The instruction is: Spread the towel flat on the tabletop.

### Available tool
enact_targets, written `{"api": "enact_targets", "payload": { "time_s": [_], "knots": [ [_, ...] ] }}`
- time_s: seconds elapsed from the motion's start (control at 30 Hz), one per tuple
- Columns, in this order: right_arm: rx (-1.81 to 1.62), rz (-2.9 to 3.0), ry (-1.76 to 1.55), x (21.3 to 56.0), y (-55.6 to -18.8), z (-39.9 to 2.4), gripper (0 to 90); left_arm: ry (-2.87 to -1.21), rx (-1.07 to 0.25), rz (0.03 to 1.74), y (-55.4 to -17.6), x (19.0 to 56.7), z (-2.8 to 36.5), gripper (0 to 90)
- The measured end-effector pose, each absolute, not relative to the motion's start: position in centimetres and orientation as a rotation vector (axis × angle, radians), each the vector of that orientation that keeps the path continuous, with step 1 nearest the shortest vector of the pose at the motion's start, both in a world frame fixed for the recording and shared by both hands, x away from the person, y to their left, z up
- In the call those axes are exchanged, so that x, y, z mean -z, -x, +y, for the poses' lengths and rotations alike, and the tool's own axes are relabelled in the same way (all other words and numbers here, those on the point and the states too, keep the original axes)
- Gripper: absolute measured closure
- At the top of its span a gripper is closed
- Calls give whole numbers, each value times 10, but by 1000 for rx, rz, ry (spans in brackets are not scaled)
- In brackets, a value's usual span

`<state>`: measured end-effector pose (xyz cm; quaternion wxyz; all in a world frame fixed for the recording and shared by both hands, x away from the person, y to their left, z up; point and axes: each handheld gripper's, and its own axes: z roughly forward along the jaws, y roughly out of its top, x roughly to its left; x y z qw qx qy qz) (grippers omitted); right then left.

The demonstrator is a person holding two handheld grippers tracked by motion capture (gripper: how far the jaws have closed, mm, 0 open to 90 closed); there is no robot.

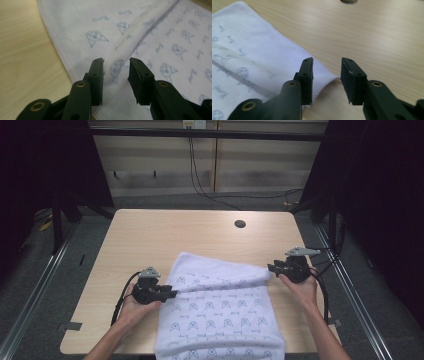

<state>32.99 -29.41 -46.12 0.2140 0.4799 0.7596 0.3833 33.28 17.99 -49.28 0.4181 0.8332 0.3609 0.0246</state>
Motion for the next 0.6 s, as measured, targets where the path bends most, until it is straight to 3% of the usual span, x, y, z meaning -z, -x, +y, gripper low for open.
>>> {"api": "enact_targets", "payload": {
  "time_s": [0.13, 0.2, 0.33, 0.47, 0.6],
  "knots": [
    [-1106, 2144, -1228, 448, -309, -278, 675, -2069, -69, 932, -343, 493, 180, 682],
    [-1147, 2216, -1208, 447, -301, -274, 673, -2064, -77, 947, -348, 495, 182, 747],
    [-1096, 2350, -1189, 466, -289, -261, 680, -2027, -121, 1018, -361, 496, 185, 816],
    [-1015, 2398, -1220, 485, -293, -256, 645, -2019, -226, 1098, -377, 501, 185, 678],
    [-969, 2413, -1219, 495, -302, -255, 595, -1989, -208, 1130, -391, 507, 179, 659]
  ]
}}
